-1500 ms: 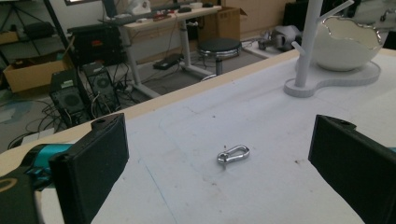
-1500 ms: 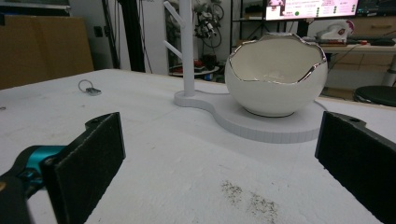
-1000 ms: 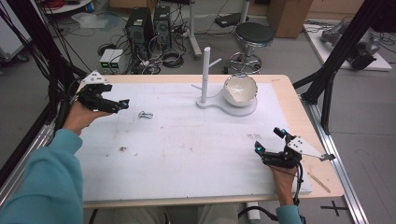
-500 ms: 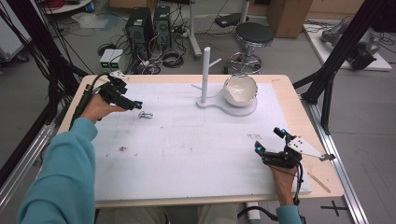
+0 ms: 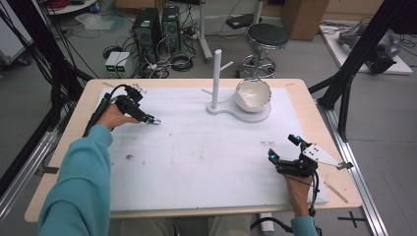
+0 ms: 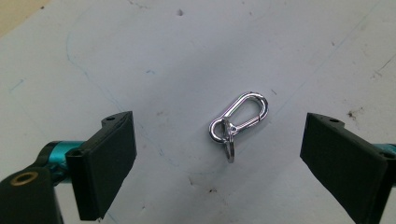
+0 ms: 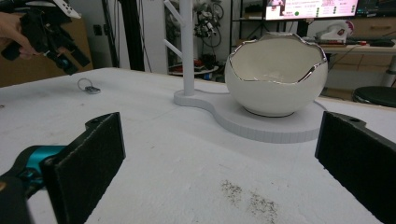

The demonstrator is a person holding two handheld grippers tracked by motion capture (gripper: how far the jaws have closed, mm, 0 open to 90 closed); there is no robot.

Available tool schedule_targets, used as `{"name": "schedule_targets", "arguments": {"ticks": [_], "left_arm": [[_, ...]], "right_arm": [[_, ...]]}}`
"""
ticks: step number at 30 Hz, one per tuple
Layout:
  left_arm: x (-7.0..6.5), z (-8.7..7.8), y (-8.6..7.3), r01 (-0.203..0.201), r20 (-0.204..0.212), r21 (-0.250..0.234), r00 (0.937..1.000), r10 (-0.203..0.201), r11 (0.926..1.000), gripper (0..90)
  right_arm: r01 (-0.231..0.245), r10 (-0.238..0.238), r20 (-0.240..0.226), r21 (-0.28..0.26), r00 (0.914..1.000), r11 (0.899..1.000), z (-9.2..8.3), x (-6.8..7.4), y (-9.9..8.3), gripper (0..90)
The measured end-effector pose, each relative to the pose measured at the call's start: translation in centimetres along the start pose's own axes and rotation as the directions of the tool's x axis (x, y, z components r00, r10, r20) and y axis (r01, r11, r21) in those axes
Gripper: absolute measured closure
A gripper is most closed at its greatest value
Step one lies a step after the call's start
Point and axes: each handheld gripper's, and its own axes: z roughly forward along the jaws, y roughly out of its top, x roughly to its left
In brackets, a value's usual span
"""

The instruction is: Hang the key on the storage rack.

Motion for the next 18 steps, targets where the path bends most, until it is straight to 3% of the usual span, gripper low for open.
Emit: {"name": "schedule_targets", "arguments": {"ticks": [6, 18], "left_arm": [[-0.3, 0.8, 0.0, -0.007, -0.015, 0.040, 0.9998, 0.008, 0.9992, 16.5], [-0.8, 1.4, 0.0, -0.008, -0.038, 0.089, 0.9992, 0.012, 0.9960, 36.2]], "right_arm": [[0.003, -0.003, 0.001, -0.002, 1.0000, 1.000, 0.0, 0.0, 0.0, 0.7], [0.001, -0.001, 0.000, 0.005, 1.0000, 1.000, 0.0, 0.1, 0.0, 0.7]]}}
